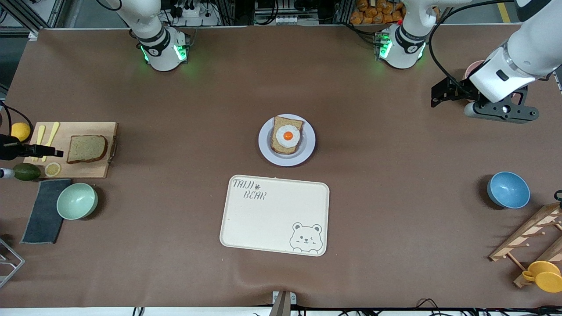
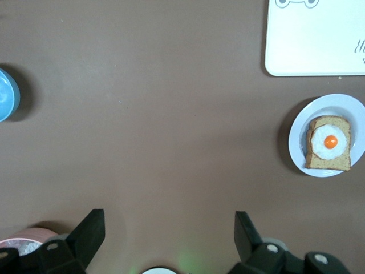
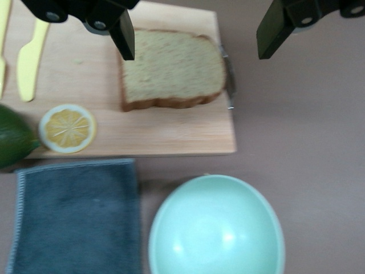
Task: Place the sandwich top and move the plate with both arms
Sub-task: 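Move the right gripper toward the bread slice on the cutting board, then grasp the plain bread slice on the cutting board with the right gripper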
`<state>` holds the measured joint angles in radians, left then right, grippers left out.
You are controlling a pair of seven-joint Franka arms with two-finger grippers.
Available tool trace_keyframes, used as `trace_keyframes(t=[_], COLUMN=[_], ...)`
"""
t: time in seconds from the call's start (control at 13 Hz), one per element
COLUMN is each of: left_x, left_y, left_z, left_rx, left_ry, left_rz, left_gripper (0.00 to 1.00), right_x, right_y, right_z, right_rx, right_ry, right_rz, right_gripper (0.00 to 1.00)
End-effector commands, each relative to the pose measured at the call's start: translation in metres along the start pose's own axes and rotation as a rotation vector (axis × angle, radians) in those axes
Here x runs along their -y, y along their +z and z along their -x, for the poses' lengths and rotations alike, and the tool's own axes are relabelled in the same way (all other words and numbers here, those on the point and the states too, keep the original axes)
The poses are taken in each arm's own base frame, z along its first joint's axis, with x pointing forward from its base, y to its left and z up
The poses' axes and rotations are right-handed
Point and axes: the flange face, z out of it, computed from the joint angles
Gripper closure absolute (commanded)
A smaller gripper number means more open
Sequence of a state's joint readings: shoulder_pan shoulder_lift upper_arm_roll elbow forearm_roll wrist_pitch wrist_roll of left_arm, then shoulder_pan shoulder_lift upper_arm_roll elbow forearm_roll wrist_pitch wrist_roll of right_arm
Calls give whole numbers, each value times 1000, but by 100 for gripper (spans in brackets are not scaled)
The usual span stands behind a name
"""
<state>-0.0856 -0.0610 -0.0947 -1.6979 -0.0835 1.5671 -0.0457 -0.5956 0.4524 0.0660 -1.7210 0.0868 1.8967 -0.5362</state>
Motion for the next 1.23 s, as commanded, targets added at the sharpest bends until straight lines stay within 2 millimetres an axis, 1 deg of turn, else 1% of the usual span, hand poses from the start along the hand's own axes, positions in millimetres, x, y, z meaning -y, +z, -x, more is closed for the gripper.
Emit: trace_keyframes(t=[0.0,0.08,0.23,0.31,0.38,0.46,0.54,0.62,0.69,0.85,1.0,1.08,1.15], left_x=[0,0,2,2,2,4,4,4,4,3,3,3,3], left_y=[-7,-10,-13,-12,-13,-16,-20,-21,-22,-23,-23,-23,-23], left_z=[7,7,7,7,7,6,6,7,8,9,9,9,9], left_rx=[-31,-36,-52,-50,-55,-76,-97,-100,-102,-103,-102,-102,-102], left_ry=[-16,-16,-18,-19,-18,-18,-14,-14,-14,-15,-17,-17,-17], left_rz=[1,0,-1,-1,-4,-23,-46,-52,-52,-53,-53,-53,-53], left_gripper=[0,0,0,0,0,0,0,0,0,0,0,0,0], right_x=[-31,-34,-40,-45,-50,-53,-56,-59,-64,-77,-79,-81,-83], right_y=[11,16,32,38,55,61,63,63,65,75,78,90,93], right_z=[8,8,10,13,13,12,12,12,12,16,17,17,18], right_rx=[-10,-2,21,33,53,56,64,59,45,38,42,55,57], right_ry=[-36,-42,-41,-50,-60,-69,-98,-124,-144,-162,-188,-185,-183], right_rz=[-34,-39,-52,-50,-64,-58,-42,-31,-23,-25,-22,-37,-42], right_gripper=[19,22,25,32,33,33,33,36,42,43,51,51,51])
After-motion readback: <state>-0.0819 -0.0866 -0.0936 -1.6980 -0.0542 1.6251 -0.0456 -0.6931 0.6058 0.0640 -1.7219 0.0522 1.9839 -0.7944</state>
